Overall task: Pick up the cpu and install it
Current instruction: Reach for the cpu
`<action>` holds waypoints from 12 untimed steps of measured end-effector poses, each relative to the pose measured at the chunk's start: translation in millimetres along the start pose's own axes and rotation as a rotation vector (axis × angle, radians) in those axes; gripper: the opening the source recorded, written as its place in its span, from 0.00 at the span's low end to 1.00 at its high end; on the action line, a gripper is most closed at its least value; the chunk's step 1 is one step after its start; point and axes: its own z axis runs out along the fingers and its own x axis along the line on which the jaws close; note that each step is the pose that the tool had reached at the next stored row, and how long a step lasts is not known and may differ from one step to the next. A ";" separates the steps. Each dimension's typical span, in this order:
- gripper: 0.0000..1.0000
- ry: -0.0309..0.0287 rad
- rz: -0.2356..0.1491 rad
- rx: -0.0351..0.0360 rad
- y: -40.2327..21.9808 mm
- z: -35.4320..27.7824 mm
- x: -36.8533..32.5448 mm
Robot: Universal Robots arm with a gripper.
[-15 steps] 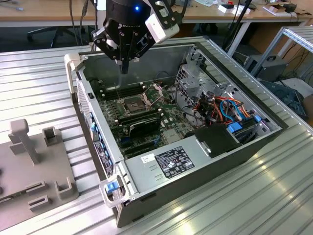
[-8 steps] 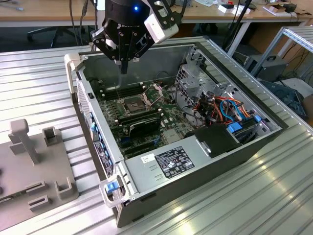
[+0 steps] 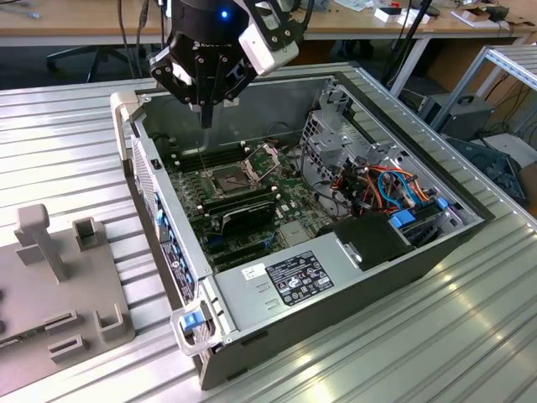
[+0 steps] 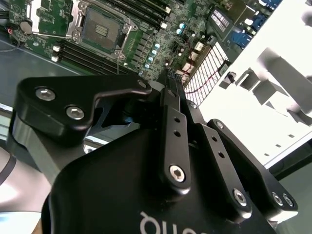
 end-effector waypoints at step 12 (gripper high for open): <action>0.11 0.0000 0.000 0.0000 -0.1 0.0 1.8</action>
